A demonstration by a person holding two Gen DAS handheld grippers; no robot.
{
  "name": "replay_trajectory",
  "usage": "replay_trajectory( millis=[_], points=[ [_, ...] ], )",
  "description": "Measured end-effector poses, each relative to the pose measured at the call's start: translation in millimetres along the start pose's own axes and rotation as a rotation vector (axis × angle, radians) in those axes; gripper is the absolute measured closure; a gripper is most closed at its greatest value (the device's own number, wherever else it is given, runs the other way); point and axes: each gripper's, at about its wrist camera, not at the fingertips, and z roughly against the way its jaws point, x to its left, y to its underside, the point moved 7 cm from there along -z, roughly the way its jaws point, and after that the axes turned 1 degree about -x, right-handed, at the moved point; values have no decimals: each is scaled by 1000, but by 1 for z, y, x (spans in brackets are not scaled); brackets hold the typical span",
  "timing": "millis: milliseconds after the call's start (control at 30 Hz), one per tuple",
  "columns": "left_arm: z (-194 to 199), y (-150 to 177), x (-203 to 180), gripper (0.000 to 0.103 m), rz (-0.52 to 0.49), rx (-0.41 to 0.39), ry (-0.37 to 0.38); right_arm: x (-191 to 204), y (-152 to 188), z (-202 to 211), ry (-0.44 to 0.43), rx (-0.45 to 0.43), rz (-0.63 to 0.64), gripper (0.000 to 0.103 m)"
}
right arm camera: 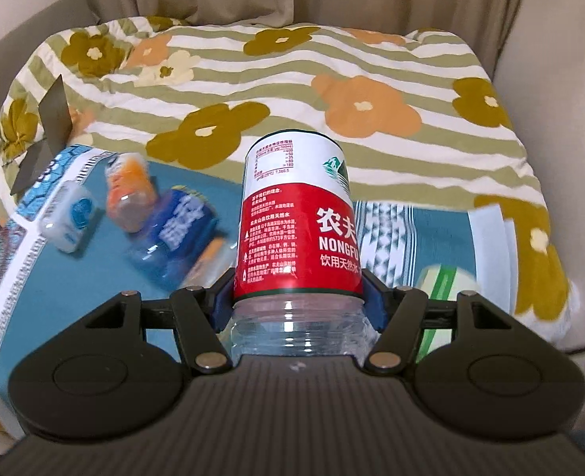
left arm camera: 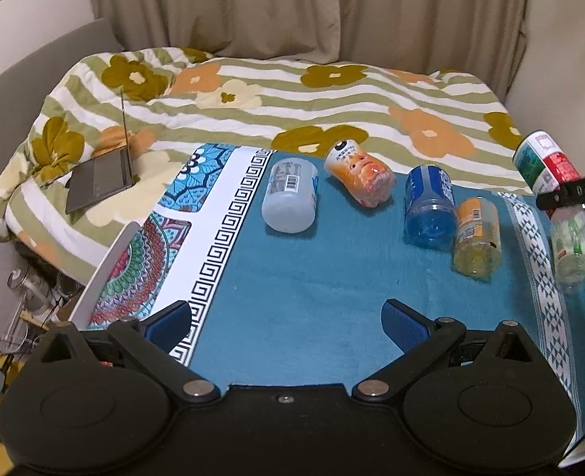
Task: Flip cup upright
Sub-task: 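Lift the red-labelled bottle with the right gripper toward the left gripper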
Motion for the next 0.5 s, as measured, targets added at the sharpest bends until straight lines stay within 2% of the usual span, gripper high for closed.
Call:
replay_trajectory(
  millis=[233, 500],
  points=[
    [2, 3, 18, 0, -66, -7, 50, 50, 47, 32, 24, 20, -80, 25],
    [-3, 10, 37, 0, -127, 8, 102, 107, 102, 24, 19, 63, -192, 25]
  ],
)
